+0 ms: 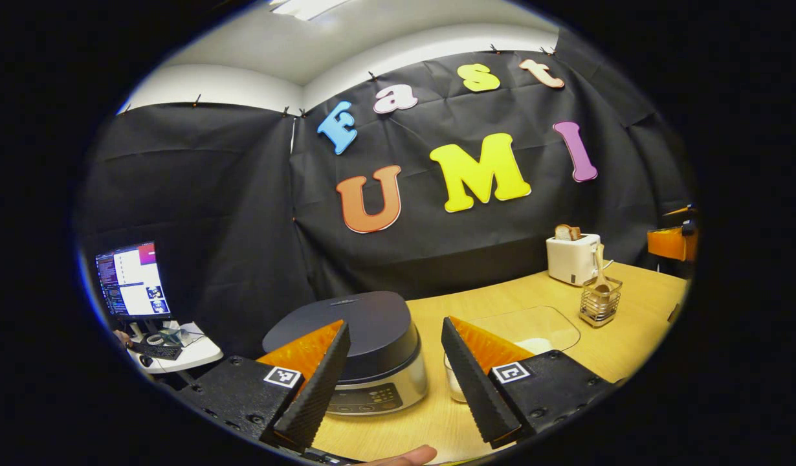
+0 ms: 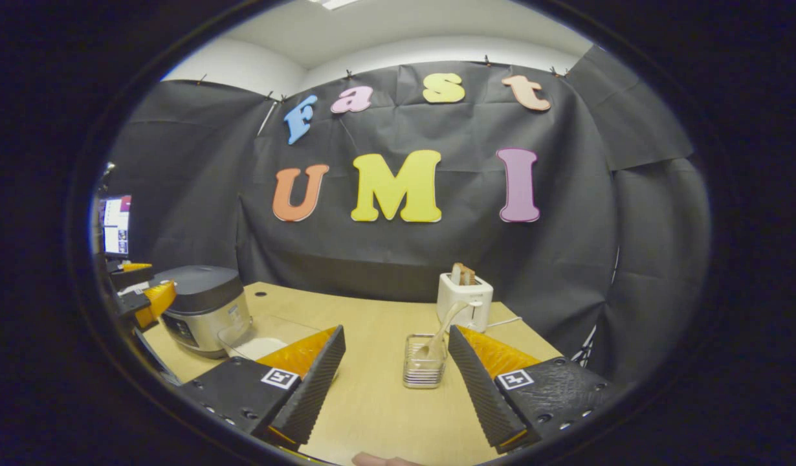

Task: Close the left gripper, press the button to open the rice cooker; take a wooden spoon from the chopstick holder with the right hand, scoop a spoonful of rice and pour it into the rice cooker, then put the wooden spoon back into the chopstick holder.

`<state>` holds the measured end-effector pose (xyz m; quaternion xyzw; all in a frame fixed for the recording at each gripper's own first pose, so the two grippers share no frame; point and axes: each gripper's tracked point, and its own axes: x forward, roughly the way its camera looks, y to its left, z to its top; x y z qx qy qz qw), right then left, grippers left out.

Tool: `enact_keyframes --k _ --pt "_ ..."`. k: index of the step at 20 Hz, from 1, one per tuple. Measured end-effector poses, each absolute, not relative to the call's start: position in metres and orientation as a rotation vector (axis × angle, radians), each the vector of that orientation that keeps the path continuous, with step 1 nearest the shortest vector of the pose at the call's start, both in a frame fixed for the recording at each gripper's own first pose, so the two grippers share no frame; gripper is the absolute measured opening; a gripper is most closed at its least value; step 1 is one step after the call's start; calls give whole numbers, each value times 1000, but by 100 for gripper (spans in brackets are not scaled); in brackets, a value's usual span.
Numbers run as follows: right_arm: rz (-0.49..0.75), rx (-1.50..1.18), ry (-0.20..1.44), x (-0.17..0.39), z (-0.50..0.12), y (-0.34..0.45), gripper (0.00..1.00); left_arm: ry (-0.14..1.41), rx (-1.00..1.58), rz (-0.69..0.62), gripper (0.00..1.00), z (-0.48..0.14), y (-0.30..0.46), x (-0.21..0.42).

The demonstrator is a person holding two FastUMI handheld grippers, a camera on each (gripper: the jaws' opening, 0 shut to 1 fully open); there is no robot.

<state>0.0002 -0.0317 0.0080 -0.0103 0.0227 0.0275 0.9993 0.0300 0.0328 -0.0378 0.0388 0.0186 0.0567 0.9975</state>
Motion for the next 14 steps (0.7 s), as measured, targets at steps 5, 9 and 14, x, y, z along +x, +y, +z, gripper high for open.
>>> enact_keyframes --k 5,9,14 --pt "64 -7 72 -6 3 -19 95 90 -66 59 91 -26 3 31" --pt "38 -14 95 -13 2 -13 96 122 -155 -15 92 -26 -20 30" --pt "25 -43 67 -21 7 -3 96 143 -116 -49 92 -36 -36 24"
